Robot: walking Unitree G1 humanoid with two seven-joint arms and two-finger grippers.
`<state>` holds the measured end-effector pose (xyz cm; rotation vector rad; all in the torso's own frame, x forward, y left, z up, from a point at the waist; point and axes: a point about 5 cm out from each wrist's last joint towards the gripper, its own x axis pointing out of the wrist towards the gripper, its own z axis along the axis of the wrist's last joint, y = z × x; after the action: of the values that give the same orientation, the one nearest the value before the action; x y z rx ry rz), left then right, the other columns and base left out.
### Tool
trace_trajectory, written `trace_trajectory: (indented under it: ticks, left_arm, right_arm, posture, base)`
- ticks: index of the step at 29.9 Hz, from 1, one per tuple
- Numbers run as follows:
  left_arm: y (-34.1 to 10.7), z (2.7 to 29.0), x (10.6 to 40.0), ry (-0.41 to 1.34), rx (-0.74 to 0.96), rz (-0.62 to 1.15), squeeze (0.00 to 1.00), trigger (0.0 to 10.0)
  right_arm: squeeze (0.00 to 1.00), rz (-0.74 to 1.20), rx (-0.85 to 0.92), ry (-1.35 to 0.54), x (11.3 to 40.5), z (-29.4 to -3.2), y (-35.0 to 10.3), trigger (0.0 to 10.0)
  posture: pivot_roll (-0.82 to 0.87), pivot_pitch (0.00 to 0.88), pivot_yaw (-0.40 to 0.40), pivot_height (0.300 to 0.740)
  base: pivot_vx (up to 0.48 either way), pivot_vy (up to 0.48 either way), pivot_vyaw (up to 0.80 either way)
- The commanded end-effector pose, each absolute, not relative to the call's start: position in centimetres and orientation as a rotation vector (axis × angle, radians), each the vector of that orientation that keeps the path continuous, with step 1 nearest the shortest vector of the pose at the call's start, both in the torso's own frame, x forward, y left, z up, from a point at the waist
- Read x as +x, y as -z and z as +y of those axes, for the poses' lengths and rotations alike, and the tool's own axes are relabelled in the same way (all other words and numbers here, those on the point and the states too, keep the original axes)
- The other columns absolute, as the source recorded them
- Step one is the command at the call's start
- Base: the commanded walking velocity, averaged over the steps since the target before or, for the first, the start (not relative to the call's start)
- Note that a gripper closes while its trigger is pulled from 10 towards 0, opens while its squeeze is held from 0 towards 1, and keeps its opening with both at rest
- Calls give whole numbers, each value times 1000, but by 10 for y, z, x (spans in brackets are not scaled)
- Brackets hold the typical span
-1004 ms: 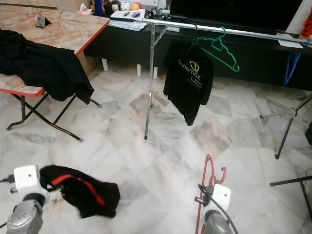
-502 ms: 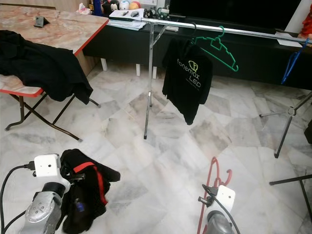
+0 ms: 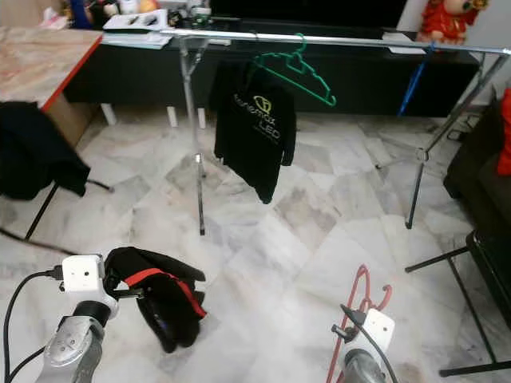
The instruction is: Hang hanger
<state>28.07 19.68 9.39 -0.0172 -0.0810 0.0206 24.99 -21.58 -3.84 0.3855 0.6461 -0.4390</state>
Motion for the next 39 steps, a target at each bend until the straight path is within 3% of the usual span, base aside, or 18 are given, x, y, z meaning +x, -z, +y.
trace_trajectory:
  ticks: [1, 39]
  left_arm:
    - [-94, 204, 277, -39, 5, -76, 0, 10000]
    - [-91, 196, 275, -14, -6, -57, 0, 10000]
  right_arm:
    - [0, 646, 387, 434, 251, -212, 38, 10000]
    - [0, 643, 385, 443, 250, -212, 39, 10000]
  posture:
    - [23, 197, -57, 740]
    - [35, 163, -54, 740]
  base:
    - [315, 0, 0]
    - [315, 0, 0]
